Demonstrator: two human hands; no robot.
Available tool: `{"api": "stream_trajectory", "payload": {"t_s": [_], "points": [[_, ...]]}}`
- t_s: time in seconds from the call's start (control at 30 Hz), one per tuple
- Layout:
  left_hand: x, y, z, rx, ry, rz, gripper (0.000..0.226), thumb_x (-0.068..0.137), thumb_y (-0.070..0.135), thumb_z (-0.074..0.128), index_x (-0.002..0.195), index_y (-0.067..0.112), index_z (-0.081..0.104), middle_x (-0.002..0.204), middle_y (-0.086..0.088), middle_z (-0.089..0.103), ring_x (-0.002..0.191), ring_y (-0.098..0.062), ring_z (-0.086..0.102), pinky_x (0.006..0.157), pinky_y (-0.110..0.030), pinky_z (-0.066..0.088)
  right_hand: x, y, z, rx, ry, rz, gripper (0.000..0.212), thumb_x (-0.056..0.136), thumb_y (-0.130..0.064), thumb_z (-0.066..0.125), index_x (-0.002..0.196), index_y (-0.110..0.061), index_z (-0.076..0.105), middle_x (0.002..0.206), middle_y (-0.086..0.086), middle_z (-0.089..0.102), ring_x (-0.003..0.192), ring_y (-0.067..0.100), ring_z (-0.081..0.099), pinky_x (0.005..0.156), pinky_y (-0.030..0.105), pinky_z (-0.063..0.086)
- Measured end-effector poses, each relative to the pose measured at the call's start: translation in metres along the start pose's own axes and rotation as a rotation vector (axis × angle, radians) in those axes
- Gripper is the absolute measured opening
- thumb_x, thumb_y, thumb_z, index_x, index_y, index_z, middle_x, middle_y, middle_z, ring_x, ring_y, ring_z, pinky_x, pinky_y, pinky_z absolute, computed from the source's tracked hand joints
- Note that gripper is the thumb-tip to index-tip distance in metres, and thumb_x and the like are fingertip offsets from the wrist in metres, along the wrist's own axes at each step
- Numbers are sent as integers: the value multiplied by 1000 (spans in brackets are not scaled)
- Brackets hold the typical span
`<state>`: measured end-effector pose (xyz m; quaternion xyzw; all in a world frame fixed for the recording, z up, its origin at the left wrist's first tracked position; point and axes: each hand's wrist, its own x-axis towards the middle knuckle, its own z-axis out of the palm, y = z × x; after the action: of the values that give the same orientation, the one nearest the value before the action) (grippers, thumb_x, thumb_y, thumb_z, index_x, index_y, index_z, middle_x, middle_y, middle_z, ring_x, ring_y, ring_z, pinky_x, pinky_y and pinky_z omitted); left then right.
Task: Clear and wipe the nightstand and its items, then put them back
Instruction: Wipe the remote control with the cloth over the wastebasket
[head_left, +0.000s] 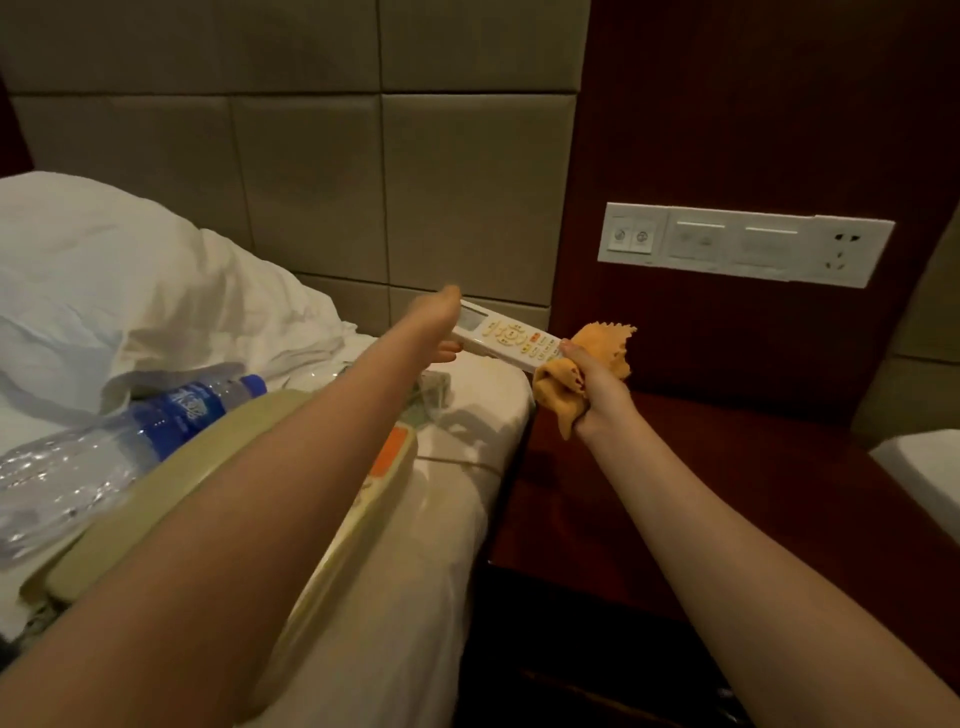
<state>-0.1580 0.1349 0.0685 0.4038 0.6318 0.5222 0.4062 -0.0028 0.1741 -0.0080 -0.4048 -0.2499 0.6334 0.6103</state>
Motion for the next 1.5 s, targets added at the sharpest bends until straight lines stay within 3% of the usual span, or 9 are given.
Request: {"api": "stream_trajectory", "payload": {"t_s": [0.33, 0.6, 0.7, 0.8, 0.9, 1.07, 1.2, 1.4, 1.5], "points": [[93, -11, -29, 772, -56, -58, 50, 101, 35, 20, 137, 3, 35, 111, -15, 49, 98, -27, 44, 86, -39, 40, 86, 30, 43, -225, -2, 105, 72, 62, -26, 85, 125, -7, 55, 109, 12, 68, 88, 26, 68, 57, 31, 55], [118, -22, -46, 975, -119, -225, 54, 100, 38, 25, 129, 0, 51, 91, -7, 59, 93, -23, 48, 79, -36, 40, 107, 57, 49, -393, -81, 215, 48, 80, -19, 72, 121, -2, 55, 108, 9, 66, 73, 20, 63, 38, 24, 50], [116, -19, -40, 1063, -84, -169, 46, 103, 26, 25, 140, 2, 34, 118, -12, 53, 75, -19, 51, 81, -35, 42, 116, 63, 50, -411, -38, 204, 69, 69, -24, 81, 130, -11, 50, 117, 10, 64, 89, 24, 66, 53, 29, 54], [115, -22, -43, 1230, -51, -151, 50, 103, 25, 24, 147, 2, 20, 149, -15, 32, 123, -31, 48, 105, -40, 35, 100, 52, 57, -604, 38, 27, 78, 73, -24, 78, 138, -14, 36, 133, 5, 48, 117, 27, 53, 94, 40, 49], [111, -24, -53, 1374, -32, -186, 52, 104, 26, 25, 149, 3, 15, 156, -13, 15, 141, -31, 25, 112, -38, 27, 90, 42, 59, -856, 118, -107, 57, 81, -25, 71, 128, -8, 44, 127, 8, 52, 118, 27, 52, 93, 33, 44], [95, -22, -60, 1393, -15, -238, 52, 104, 27, 27, 147, -1, 19, 151, -17, 27, 136, -31, 34, 107, -34, 33, 70, 34, 67, -955, 162, -326, 28, 91, -37, 52, 104, -12, 55, 105, 7, 59, 102, 26, 57, 74, 29, 40], [101, -24, -61, 1296, 2, -233, 51, 103, 25, 31, 143, -5, 26, 149, -17, 31, 136, -30, 36, 109, -36, 32, 67, 47, 83, -836, -97, -128, 44, 92, -34, 48, 130, -11, 44, 128, 9, 51, 116, 27, 53, 102, 38, 42], [95, -18, -64, 1116, 8, -180, 48, 102, 26, 34, 140, -2, 34, 141, -17, 42, 127, -32, 47, 107, -37, 38, 62, 64, 81, -592, -207, 117, 48, 82, -21, 61, 128, -12, 47, 117, 14, 61, 88, 24, 62, 72, 33, 54], [88, -9, -66, 1047, 44, -60, 41, 102, 20, 36, 134, -5, 42, 115, -18, 49, 104, -29, 51, 89, -33, 42, 58, 56, 78, -516, -189, 131, 62, 72, -20, 64, 130, -11, 45, 109, 14, 63, 85, 25, 64, 72, 34, 55]]}}
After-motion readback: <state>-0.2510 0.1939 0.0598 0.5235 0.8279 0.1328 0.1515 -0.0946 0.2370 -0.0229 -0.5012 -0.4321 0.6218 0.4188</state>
